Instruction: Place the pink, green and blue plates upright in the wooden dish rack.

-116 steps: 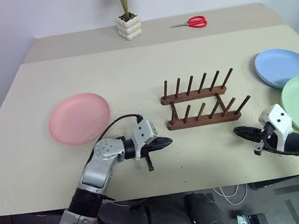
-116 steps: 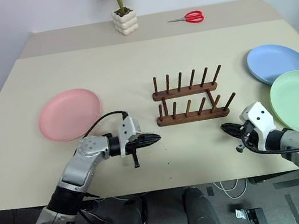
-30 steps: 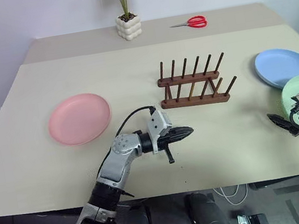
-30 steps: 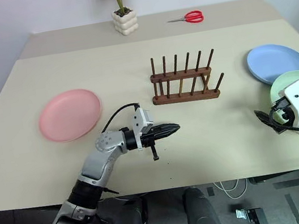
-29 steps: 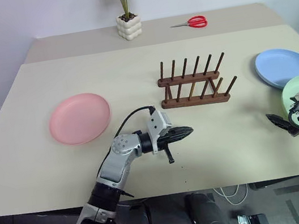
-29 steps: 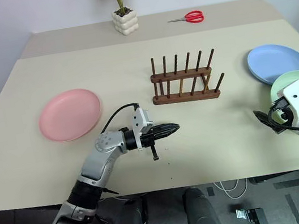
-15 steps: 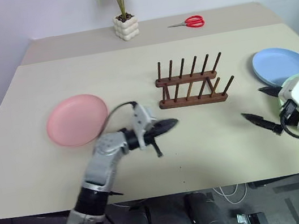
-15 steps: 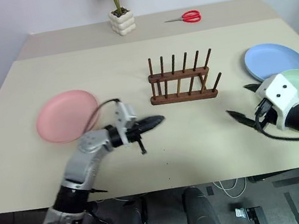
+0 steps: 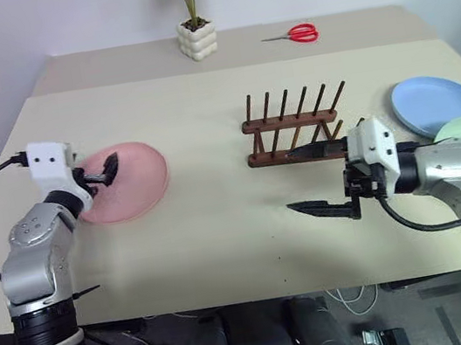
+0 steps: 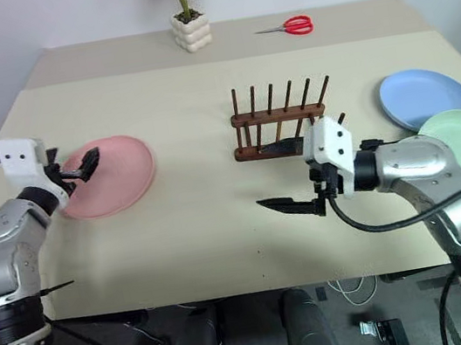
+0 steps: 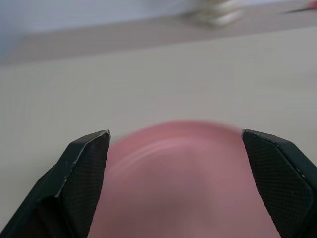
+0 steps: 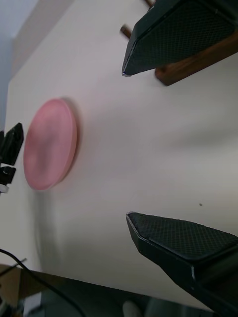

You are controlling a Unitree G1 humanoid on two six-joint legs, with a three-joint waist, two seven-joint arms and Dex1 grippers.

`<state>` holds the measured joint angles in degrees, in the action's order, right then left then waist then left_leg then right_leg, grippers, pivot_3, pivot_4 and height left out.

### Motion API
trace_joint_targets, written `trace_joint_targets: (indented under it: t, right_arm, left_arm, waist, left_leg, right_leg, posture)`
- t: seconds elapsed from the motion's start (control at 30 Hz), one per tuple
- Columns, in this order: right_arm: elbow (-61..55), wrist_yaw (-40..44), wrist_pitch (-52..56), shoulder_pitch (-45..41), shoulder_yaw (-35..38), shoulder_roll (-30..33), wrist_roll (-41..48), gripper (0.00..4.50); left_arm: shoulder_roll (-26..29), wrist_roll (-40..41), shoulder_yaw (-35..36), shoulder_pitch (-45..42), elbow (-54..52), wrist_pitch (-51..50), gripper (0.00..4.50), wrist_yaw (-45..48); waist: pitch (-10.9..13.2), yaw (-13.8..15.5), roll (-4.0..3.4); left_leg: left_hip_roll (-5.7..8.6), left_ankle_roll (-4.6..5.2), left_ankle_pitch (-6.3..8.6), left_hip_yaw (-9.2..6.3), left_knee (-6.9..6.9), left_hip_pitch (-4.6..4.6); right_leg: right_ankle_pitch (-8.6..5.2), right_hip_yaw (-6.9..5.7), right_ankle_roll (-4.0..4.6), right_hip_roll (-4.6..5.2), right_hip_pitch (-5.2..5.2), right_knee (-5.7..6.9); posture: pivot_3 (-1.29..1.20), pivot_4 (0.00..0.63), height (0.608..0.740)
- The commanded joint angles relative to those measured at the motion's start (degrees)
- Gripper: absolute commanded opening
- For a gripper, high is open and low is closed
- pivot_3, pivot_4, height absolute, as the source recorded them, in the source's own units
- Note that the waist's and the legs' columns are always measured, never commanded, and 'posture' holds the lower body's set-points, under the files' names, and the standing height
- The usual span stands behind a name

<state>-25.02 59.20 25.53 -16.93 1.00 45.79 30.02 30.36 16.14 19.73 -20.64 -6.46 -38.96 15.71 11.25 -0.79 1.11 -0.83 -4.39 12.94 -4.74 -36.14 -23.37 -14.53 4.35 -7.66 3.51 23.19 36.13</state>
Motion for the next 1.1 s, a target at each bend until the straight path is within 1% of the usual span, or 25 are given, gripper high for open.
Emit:
trace_joint_targets:
  t: [0.03,0.1,0.23,0.33,0.37,0.43,0.47,0.5,0.57,0.6,0.67,0.83,0.97,1.1]
  right_arm:
    - [1.78,1.82,-3.19,-3.23,-1.33,-1.62,-0.59,4.50]
    - [2.61,2.56,-3.87,-4.34,-2.33,-2.68,-0.47,4.50]
    - [3.83,2.67,-5.04,-4.11,-3.28,-3.36,-1.70,4.50]
    - [3.47,1.84,-5.22,-2.71,-2.91,-3.78,-1.87,4.50]
    - [3.27,1.50,-5.30,-2.21,-2.76,-3.85,-1.98,4.50]
    - [2.91,0.94,-5.44,-1.57,-2.67,-3.92,-2.14,4.50]
    - [2.73,0.60,-5.47,-1.20,-2.57,-3.93,-2.26,4.50]
    - [2.61,0.33,-5.46,-0.98,-2.55,-3.97,-2.37,4.50]
    - [2.50,-0.32,-5.61,-0.60,-2.55,-4.09,-2.67,4.50]
    - [2.49,-0.57,-5.72,-0.47,-2.63,-4.20,-2.78,4.50]
    - [2.57,-0.79,-5.96,-0.32,-2.83,-4.35,-2.97,4.50]
    - [3.74,-1.15,-7.29,-1.27,-3.17,-4.83,-4.36,4.50]
    - [5.96,-2.75,-9.05,-3.99,-3.43,-6.19,-6.64,4.50]
    - [10.49,-5.82,-16.01,-10.07,-5.47,-8.93,-13.82,4.50]
  left_arm:
    - [1.25,-1.24,1.80,-1.12,0.12,-6.76,4.44,-4.25]
    - [2.25,-2.52,0.77,-1.49,2.12,-9.30,4.44,-5.43]
    - [1.70,-2.07,2.09,-3.21,5.12,-12.26,4.44,-7.21]
    - [1.42,-0.77,2.94,-4.56,8.96,-13.39,4.44,-6.48]
    - [1.41,-0.84,2.86,-4.78,10.29,-12.98,4.22,-6.19]
    - [1.50,-1.41,2.77,-5.03,12.04,-11.87,3.62,-6.30]
    - [1.41,-1.52,2.88,-5.10,12.41,-11.19,3.19,-6.39]
    - [1.36,-1.53,2.99,-5.16,12.68,-10.67,2.63,-6.39]
    - [0.87,-1.17,3.08,-5.36,12.55,-9.53,1.66,-6.29]
    - [0.64,-1.17,3.00,-5.47,12.43,-9.14,1.06,-6.46]
    - [0.25,-1.14,2.90,-5.47,12.14,-8.38,0.06,-6.62]
    - [-0.38,-0.72,2.65,-5.17,10.59,-5.89,0.02,-6.12]
    - [-1.23,-1.71,1.33,-5.33,6.01,1.88,0.02,-5.60]
    - [-4.93,0.44,2.56,-9.31,-0.61,9.60,0.02,-7.18]
  waist:
    - [0.00,-0.05,0.00]
    - [0.00,-0.10,0.00]
    - [0.00,-0.05,0.01]
    - [0.00,-0.11,0.01]
    - [0.00,-0.14,0.01]
    - [0.00,-0.18,0.00]
    - [-0.01,-0.18,0.00]
    - [-0.01,-0.18,0.00]
    - [-0.01,-0.17,0.00]
    - [-0.01,-0.18,0.00]
    - [-0.02,0.01,0.00]
    - [-0.04,-0.03,-0.02]
    - [-0.03,0.08,0.00]
    - [-0.02,0.09,0.03]
  left_leg:
    - [0.00,0.00,0.00,-0.01,0.01,0.00]
    - [0.00,0.00,0.00,-0.03,0.00,0.00]
    - [0.00,-0.01,0.00,-0.05,-0.03,0.01]
    - [0.00,-0.01,0.00,-0.05,-0.02,0.01]
    - [0.00,-0.01,0.00,-0.05,-0.01,0.01]
    - [0.00,-0.01,0.00,-0.05,0.00,0.02]
    - [0.00,-0.01,0.00,-0.05,-0.01,0.02]
    - [0.00,-0.01,-0.01,-0.05,-0.01,0.02]
    - [0.00,-0.01,-0.01,-0.05,-0.01,0.03]
    - [0.00,-0.01,-0.01,-0.05,-0.01,0.03]
    - [0.00,-0.01,-0.01,-0.05,-0.02,0.03]
    - [0.00,-0.02,-0.01,-0.04,-0.05,0.05]
    - [0.00,-0.03,-0.02,-0.04,-0.06,0.04]
    - [0.01,-0.08,-0.04,-0.04,-0.07,0.02]
  right_leg:
    - [0.00,-0.01,0.00,0.00,0.01,0.00]
    - [0.00,-0.04,0.01,-0.01,0.01,0.03]
    - [0.01,-0.06,0.01,-0.02,0.00,0.05]
    - [0.01,-0.06,0.02,-0.01,0.00,0.05]
    - [0.01,-0.06,0.02,-0.01,0.00,0.06]
    - [0.01,-0.06,0.02,-0.02,0.00,0.06]
    - [0.01,-0.06,0.02,-0.01,0.00,0.06]
    - [0.01,-0.06,0.02,-0.01,0.00,0.06]
    - [0.01,-0.06,0.02,-0.01,0.00,0.08]
    - [0.01,-0.06,0.02,-0.01,0.00,0.08]
    - [0.01,-0.06,0.02,0.00,0.00,0.08]
    - [0.02,-0.06,0.02,0.01,-0.04,0.09]
    - [0.03,-0.06,0.03,0.01,-0.03,0.09]
    - [0.04,-0.06,0.04,0.02,-0.03,0.08]
  posture:
    - [0.00,0.150,0.730]
    - [0.00,0.150,0.730]
    - [0.00,0.150,0.730]
    - [0.00,0.150,0.730]
    - [0.00,0.150,0.730]
    - [0.00,0.150,0.730]
    - [0.00,0.150,0.730]
    - [0.00,0.150,0.730]
    - [0.00,0.150,0.730]
    - [0.00,0.150,0.730]
    - [0.00,0.150,0.730]
    - [0.00,0.150,0.730]
    - [0.00,0.150,0.730]
    - [0.00,0.150,0.730]
